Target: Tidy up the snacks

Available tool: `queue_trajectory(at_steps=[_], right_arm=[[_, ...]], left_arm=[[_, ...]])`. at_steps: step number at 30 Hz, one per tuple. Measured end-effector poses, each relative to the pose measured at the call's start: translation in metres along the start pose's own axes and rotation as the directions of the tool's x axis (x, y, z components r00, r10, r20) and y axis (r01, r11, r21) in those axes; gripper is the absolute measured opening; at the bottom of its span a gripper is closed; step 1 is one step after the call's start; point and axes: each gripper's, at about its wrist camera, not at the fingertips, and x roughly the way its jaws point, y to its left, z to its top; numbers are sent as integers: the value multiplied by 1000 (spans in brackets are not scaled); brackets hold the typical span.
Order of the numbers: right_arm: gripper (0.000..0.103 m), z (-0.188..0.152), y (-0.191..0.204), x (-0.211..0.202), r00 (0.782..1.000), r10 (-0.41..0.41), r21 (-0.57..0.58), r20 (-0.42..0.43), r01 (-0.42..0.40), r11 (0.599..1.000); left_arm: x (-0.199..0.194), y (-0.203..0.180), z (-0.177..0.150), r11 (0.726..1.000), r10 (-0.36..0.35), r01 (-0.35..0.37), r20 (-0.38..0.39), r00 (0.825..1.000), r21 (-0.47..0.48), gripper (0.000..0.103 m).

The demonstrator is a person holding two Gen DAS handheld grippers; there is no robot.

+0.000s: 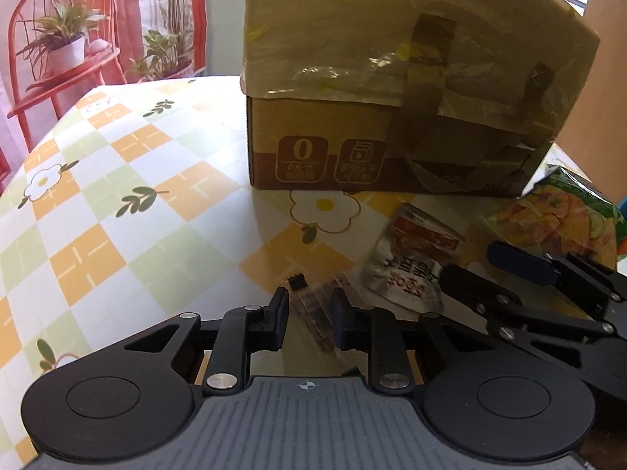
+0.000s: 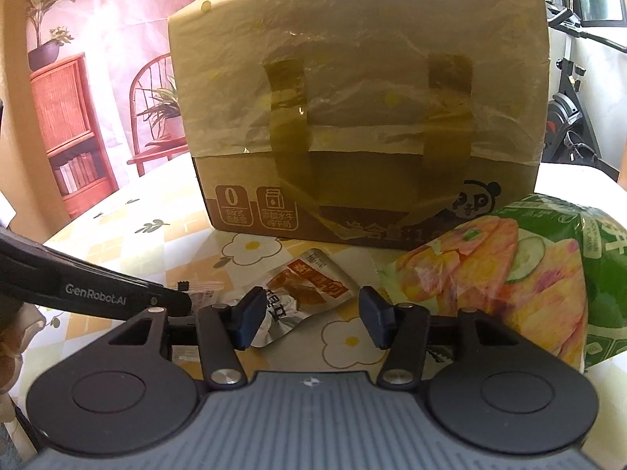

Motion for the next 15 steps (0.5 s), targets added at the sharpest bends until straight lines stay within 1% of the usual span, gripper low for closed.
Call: queue_trajectory(at_steps=[3,5,7,9,12,14,15], right_arm=[[55,0,0,0,1000,3,-2,-1,-3,1000],[55,0,0,0,1000,1,-5,-3,-1,1000],[55,0,1,1,1000,0,-9,-5,-1,1000],[55,0,1,0,1000,0,-5,-2,0,1000],[55,-1,-1,-1,1000,2,8,11,-2,1000],[54,-1,-4,-2,1000,-2,23,20,2,1000],[54,-1,-5,-3,1000,-3,32,24,2,999]], left_arm=[[1,8,5,999,5,-6,-9,1000,-45,27],[-2,12,5,997,-16,15,-13,1000,-78,28],[-7,14,2,993,-51,50,-5,999,-106,38],[-8,8,-2,993,-56,57,5,998,-100,44],[-6,-2,-4,997,-40,40,-7,999,-66,52],[-5,-8,-6,998,-32,31,-8,999,-46,52],[-5,-12,-7,999,-21,21,-4,1000,-32,54]])
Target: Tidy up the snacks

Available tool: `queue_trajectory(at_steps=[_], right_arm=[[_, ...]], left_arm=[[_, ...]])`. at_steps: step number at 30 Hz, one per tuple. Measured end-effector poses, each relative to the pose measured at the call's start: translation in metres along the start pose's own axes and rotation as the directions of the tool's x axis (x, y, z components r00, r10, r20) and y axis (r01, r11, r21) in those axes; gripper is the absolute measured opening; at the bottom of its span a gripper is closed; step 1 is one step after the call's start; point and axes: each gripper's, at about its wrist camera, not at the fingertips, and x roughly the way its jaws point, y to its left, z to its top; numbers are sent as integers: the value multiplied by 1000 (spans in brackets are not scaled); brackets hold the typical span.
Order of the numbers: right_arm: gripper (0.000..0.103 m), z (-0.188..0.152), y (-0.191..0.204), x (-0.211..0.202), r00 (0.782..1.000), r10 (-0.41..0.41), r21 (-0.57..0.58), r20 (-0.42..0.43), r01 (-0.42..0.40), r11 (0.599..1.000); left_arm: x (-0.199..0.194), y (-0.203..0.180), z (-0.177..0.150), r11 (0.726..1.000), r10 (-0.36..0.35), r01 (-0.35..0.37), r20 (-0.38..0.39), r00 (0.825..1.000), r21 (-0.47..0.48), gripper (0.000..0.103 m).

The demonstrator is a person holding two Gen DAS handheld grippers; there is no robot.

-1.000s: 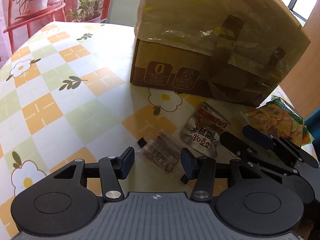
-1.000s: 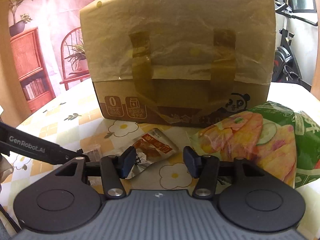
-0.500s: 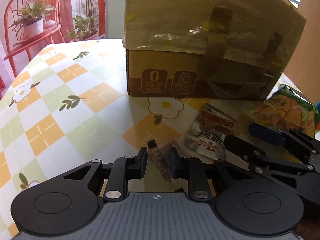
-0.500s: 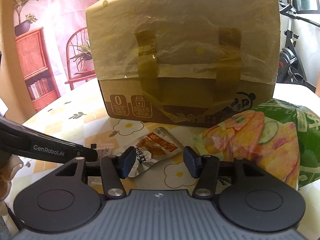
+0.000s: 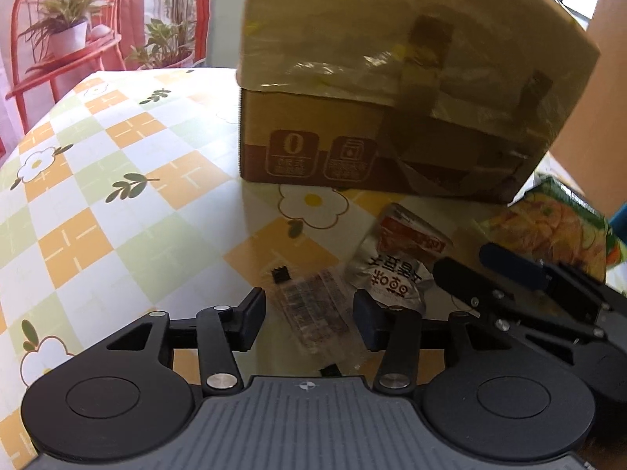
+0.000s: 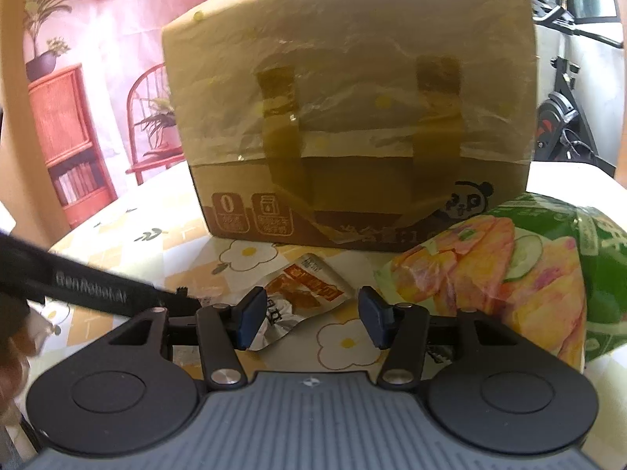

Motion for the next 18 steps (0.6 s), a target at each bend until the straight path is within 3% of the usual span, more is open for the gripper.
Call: queue_trajectory(at_steps=[3,10,18], right_arm=[[54,0,-1,-1,1000,4,9,7,-4,1000],[51,0,-3,-2,1000,5,26,10,-5,1000],[51,0,-3,-3,1000,3,23,3,-3,1000]], left_arm=[[2,-9,-3,999,24,-25,5,1000,40,59],[1,-18,-12,992,63,-66,33,997,110,60],[1,-10,-11,991,68,-72,36,997,110,60]])
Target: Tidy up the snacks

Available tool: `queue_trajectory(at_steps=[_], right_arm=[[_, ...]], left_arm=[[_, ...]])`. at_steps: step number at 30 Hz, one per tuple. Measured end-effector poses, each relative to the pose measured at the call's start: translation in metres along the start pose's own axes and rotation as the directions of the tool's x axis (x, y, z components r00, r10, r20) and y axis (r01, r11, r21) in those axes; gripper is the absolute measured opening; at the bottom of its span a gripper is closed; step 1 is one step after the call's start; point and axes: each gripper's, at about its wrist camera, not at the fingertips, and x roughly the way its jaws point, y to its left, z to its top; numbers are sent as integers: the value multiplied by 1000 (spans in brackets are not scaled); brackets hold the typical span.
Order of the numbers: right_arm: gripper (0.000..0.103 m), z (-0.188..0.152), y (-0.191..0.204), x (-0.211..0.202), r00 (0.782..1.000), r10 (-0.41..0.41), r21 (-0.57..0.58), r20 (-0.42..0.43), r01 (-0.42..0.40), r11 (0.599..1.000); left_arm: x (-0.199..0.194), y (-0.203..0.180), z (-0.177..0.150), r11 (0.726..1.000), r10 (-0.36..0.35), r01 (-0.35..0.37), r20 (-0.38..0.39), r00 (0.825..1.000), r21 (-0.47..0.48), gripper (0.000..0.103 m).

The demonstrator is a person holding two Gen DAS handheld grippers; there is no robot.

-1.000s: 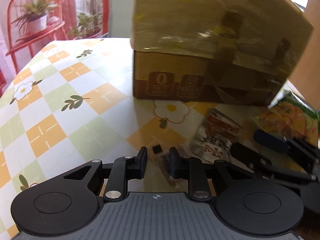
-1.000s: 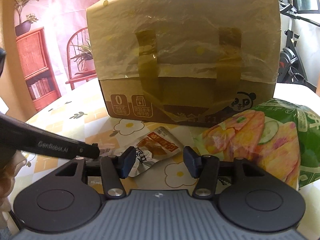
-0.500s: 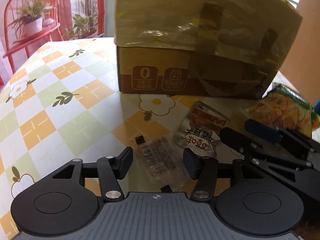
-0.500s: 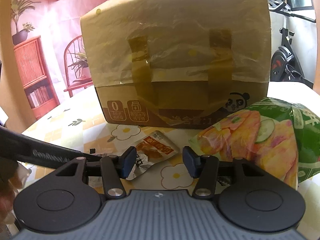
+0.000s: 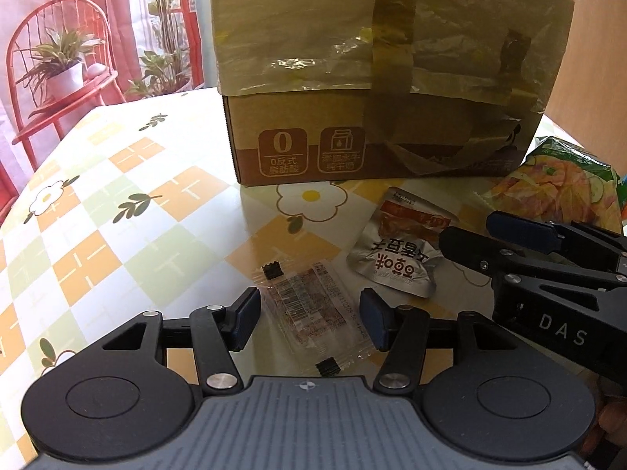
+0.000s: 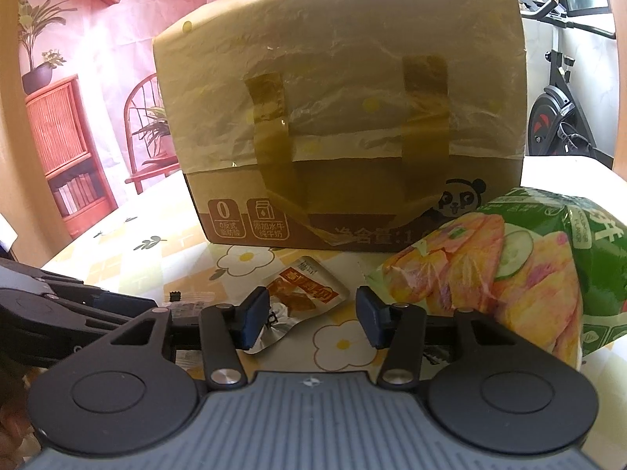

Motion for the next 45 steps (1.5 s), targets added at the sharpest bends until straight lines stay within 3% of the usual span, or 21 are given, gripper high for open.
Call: queue_trajectory(at_steps=[5,8,10,13,22,30,35,42,45], right_arm=[[51,0,0,0,1000,1,1,-1,-1,1000],[51,-1,1,1,1000,0,-1,-3,0,1000],[51,-1,1,1,1000,0,-1,-4,0,1000],[51,-1,1,1,1000,0,-1,-4,0,1000],[52,-1,2,1,1000,1,-7,-14,-1,1000],[53,7,2,6,997,17,-3,-77,-17,1000],[54,21,2,2,997,24,28,-77,-22,999],[54,27,12,7,984,63,104,-168,-46,993],[54,23,18,15,979,43,98,-200,-24,995]], left_arm=[[-1,7,1,1000,-1,1,-6,1000,-12,59],[-1,17,2,999,-11,11,2,1000,-33,51],[-2,25,2,998,-17,17,6,1000,-57,37],[0,36,4,996,-45,46,4,999,-82,30],[2,41,6,991,-56,56,3,998,-122,30],[0,51,-3,978,-110,114,35,993,-174,30],[1,56,-7,969,-152,159,50,987,-189,23],[4,64,-11,957,-180,192,71,981,-218,21],[7,72,-11,951,-182,194,72,981,-241,18]])
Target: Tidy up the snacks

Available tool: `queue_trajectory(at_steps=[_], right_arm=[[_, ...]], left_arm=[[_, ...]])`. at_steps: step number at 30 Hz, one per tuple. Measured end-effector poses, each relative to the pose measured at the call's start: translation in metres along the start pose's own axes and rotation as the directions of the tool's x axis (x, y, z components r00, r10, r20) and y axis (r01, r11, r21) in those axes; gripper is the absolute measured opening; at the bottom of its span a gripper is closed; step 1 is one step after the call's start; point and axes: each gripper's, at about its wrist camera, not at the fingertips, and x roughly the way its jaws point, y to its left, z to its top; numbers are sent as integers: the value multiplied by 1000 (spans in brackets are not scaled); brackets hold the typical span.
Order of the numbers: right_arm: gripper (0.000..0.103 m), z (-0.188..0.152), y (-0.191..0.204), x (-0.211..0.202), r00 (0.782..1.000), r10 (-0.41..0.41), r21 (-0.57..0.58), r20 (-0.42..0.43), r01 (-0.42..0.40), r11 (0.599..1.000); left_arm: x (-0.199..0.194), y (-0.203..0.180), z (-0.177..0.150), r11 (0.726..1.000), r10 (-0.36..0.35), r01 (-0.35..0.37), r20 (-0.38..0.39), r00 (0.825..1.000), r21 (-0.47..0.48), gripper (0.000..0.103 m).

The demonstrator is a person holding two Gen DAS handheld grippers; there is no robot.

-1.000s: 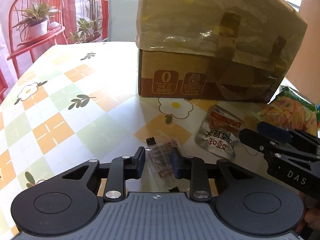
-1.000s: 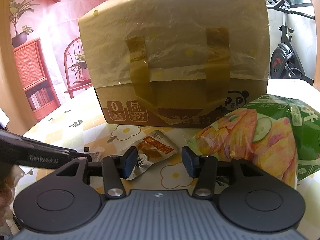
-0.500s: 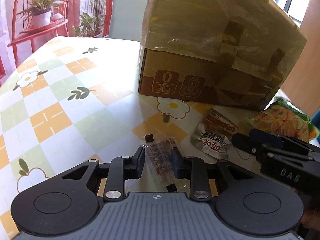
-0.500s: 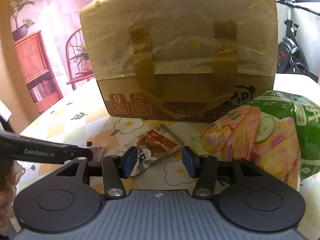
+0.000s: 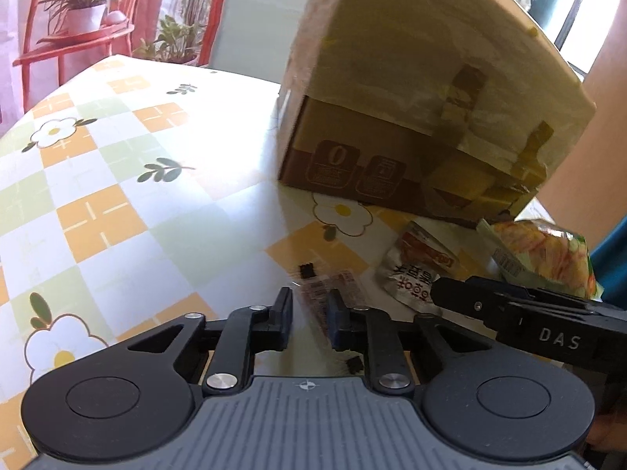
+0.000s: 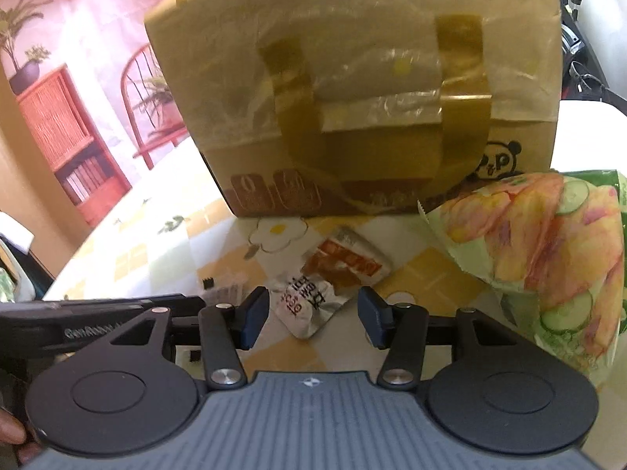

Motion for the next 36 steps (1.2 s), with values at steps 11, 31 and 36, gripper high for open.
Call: queue_trajectory(at_steps=[11,31,36], right_arm=[[52,14,-3,21,982,-186,-38,-39,185,982],[76,23,34,58,978,-210,-185,2,207,961],[63,12,30,51,986,-166,-204,21,167,965]], left_arm=[[3,10,3,1000,-11,11,13,1000,-27,18],[0,12,-1,1000,-20,20,33,999,-2,18],[-1,12,-1,1000,-22,22,34,999,-6,18]])
